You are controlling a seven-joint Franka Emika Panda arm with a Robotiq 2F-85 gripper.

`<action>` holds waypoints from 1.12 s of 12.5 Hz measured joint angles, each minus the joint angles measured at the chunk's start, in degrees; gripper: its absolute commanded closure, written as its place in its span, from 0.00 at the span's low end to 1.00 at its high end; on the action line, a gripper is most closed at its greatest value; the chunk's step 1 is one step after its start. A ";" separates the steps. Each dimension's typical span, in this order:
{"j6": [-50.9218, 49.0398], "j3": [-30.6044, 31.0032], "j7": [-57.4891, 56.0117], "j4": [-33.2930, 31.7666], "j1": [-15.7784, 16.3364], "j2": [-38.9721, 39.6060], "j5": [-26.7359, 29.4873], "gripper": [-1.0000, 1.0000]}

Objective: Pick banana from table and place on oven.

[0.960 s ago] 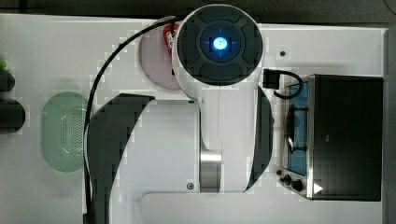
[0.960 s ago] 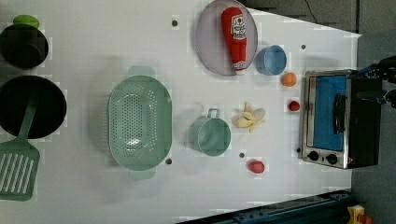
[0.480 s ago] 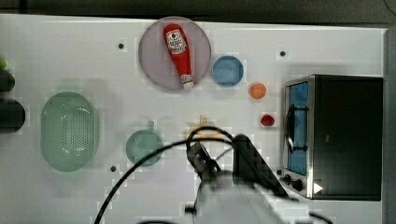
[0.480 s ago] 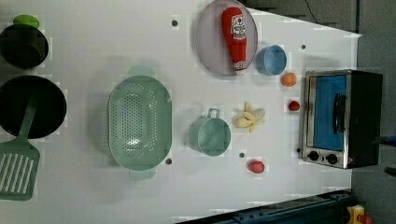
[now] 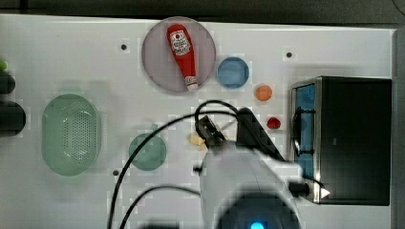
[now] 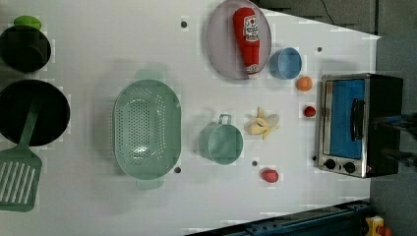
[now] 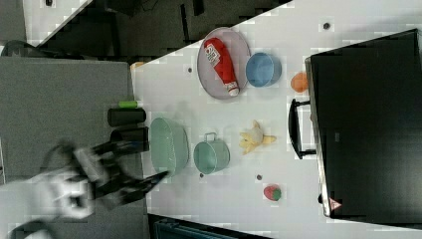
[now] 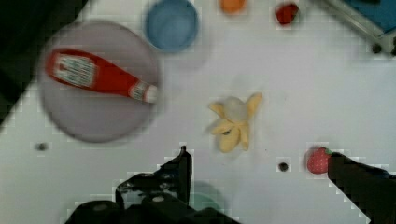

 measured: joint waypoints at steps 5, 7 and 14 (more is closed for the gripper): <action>19.64 1.83 0.05 -11.97 -0.75 17.64 0.32 0.00; 23.64 2.05 0.05 -13.99 -0.48 21.25 0.72 0.00; 37.15 3.21 0.06 -12.65 0.13 34.87 0.29 0.00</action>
